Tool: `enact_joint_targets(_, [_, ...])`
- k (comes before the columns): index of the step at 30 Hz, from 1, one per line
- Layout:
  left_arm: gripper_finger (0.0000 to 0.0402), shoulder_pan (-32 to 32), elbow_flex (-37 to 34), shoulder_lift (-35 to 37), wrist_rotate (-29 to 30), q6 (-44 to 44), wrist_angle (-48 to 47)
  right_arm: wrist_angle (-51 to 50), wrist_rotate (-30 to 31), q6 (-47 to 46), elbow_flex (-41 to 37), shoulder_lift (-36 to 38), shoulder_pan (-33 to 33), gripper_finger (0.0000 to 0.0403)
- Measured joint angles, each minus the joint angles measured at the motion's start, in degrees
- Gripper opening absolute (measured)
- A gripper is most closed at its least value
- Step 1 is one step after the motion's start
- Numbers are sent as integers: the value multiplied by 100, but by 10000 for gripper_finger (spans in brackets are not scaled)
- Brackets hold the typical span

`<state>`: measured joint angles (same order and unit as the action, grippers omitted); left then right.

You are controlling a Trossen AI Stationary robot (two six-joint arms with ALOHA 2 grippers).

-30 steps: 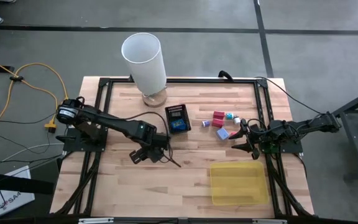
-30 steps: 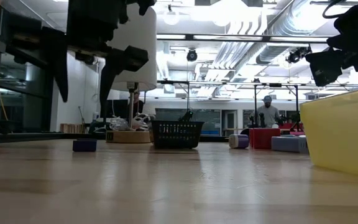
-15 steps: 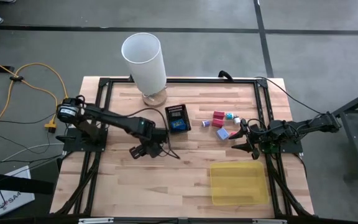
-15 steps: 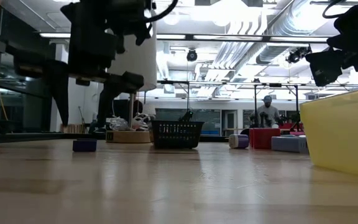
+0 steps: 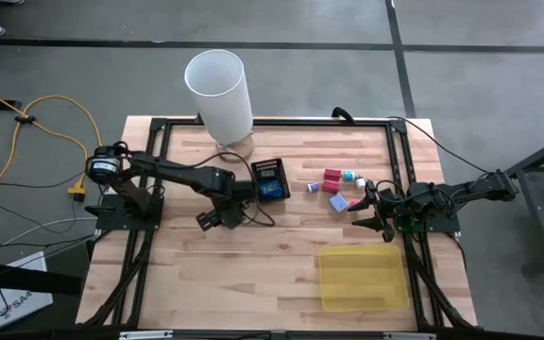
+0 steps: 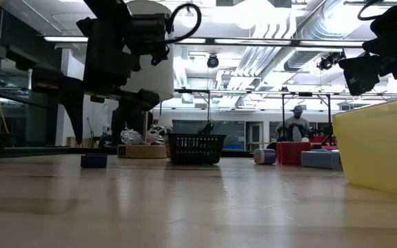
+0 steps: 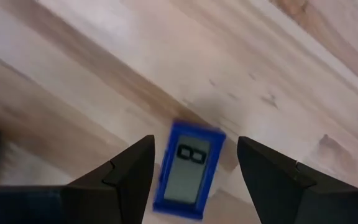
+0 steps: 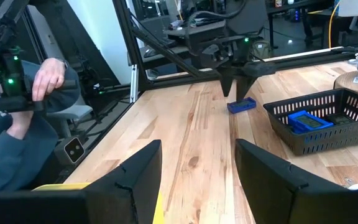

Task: Pick & Place Office items
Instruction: Put the blue digital timer into the black bin

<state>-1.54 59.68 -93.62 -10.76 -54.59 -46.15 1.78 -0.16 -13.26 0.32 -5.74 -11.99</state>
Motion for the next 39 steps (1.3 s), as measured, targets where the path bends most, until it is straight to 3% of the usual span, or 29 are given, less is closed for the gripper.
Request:
enact_joint_targets(17, [223, -618, 2, 59, -262, -260, -155, -2, -2, 0, 0, 0, 0, 190])
enact_joint_targets(39, [223, 70, -221, 61, 238, 302, 234, -4, -2, 0, 2, 0, 0, 190])
